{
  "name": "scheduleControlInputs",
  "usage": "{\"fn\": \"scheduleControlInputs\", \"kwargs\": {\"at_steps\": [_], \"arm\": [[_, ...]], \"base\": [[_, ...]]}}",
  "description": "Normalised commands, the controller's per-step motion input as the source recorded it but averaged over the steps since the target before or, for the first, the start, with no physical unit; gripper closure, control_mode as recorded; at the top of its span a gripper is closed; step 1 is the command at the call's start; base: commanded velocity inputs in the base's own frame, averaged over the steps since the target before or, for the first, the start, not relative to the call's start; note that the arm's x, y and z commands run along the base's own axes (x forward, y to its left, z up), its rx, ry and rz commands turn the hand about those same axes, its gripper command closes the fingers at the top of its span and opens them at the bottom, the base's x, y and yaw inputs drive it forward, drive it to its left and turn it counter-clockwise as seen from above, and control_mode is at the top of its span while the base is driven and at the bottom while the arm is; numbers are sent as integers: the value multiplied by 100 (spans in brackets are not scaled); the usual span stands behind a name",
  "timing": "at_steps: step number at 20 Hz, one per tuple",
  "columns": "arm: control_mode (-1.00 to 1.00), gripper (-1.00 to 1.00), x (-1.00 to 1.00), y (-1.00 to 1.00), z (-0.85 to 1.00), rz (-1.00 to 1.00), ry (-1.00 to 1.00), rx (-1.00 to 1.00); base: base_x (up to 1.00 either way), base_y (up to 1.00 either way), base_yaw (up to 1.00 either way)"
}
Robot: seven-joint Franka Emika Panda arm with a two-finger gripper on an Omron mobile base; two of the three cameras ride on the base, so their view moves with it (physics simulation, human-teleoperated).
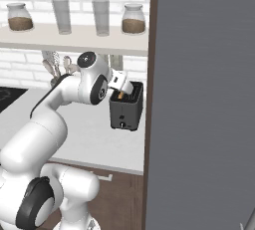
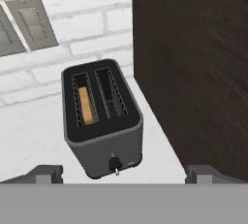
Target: Start the toaster. Once the lever pops up, take the bread to the plate on the dining counter.
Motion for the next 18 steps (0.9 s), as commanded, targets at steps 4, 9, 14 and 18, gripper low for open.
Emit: {"fn": "scheduleControlInputs", "kwargs": {"at_steps": [4, 9, 14, 18], "arm": [[-100, -100, 0, 0, 0, 0, 0, 0], [-100, -100, 0, 0, 0, 0, 0, 0], [-100, -100, 0, 0, 0, 0, 0, 0], [-100, -100, 0, 0, 0, 0, 0, 0]], "base": [[0, 0, 0], [0, 0, 0], [0, 0, 0], [0, 0, 0]]}}
